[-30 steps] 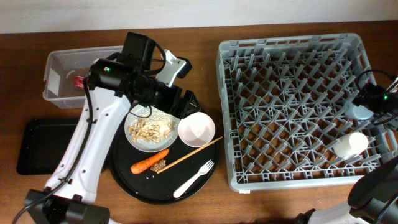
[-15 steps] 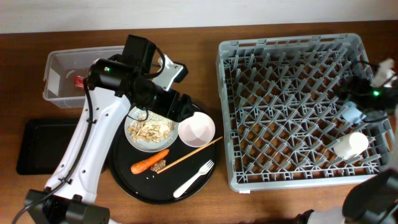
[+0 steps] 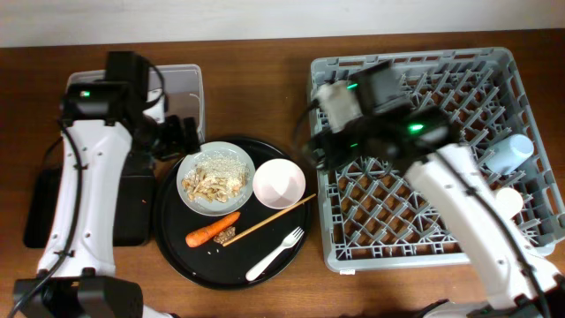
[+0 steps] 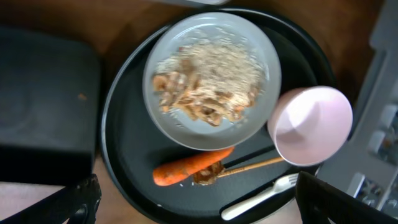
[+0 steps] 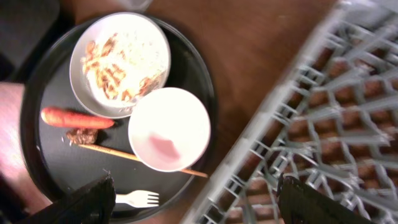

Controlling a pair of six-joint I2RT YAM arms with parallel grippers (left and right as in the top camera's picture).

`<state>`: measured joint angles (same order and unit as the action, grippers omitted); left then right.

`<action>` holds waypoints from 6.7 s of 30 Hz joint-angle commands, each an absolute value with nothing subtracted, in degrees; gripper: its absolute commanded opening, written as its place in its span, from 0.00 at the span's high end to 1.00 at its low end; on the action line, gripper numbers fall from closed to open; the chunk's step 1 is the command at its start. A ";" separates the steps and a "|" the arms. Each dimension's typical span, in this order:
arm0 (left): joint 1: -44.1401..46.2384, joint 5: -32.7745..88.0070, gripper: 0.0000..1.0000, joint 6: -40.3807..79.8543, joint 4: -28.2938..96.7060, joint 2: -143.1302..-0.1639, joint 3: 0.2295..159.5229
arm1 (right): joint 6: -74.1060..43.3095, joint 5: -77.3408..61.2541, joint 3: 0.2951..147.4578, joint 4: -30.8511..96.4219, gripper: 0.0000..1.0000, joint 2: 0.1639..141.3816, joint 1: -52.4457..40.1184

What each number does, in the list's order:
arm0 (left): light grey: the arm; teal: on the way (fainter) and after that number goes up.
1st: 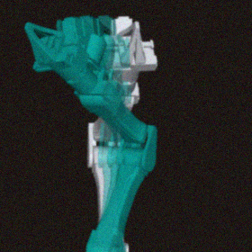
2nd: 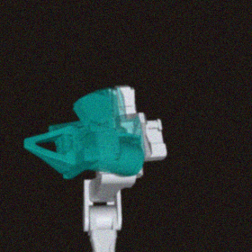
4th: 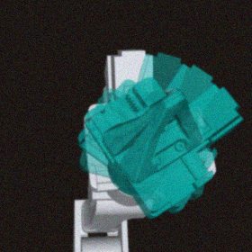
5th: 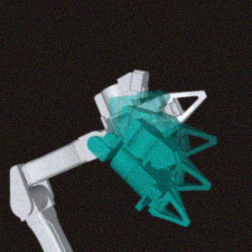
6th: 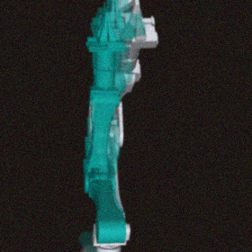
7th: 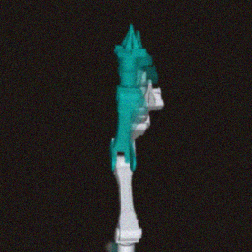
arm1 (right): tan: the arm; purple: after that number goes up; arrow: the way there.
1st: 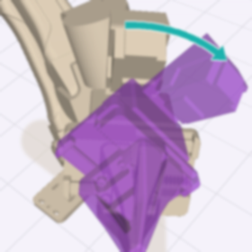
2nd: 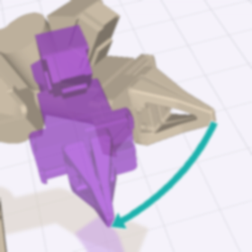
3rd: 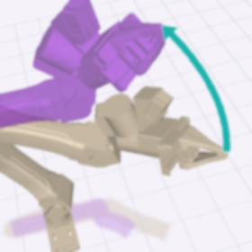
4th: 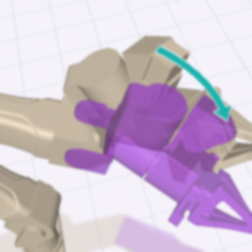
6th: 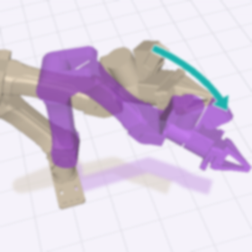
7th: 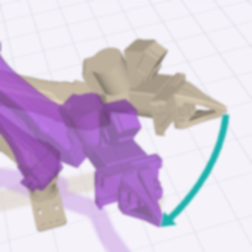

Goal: Sort waste into correct bins and load items into the dishwasher rack
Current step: 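Reach the right gripper to the pink bowl and grasp its rim, then lift the pink bowl with the right gripper over the rack's back, then lower the pink bowl upright into the rack's back right slots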

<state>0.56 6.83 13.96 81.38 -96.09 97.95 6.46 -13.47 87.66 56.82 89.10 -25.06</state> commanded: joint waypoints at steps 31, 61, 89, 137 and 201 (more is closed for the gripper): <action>-3.70 6.33 0.01 16.47 81.93 -95.98 98.56 | 4.86 -6.81 88.40 53.41 0.20 114.91 -33.41; -3.70 6.35 0.01 16.47 82.15 -95.98 98.56 | 8.88 0.69 99.55 54.89 0.26 117.36 -36.99; -3.70 6.15 0.01 16.45 82.63 -95.98 98.56 | 5.32 3.51 103.11 60.03 0.96 119.92 -36.56; -3.70 6.09 0.01 16.43 82.78 -95.98 98.56 | -20.25 58.41 114.32 67.18 0.96 126.91 -1.89; -3.68 4.67 0.01 15.77 81.91 -95.98 98.56 | -34.35 45.17 106.72 83.11 0.01 105.91 -12.62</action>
<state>-3.51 5.30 15.88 82.04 -96.09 97.95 -34.57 56.69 103.79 82.94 115.28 -14.70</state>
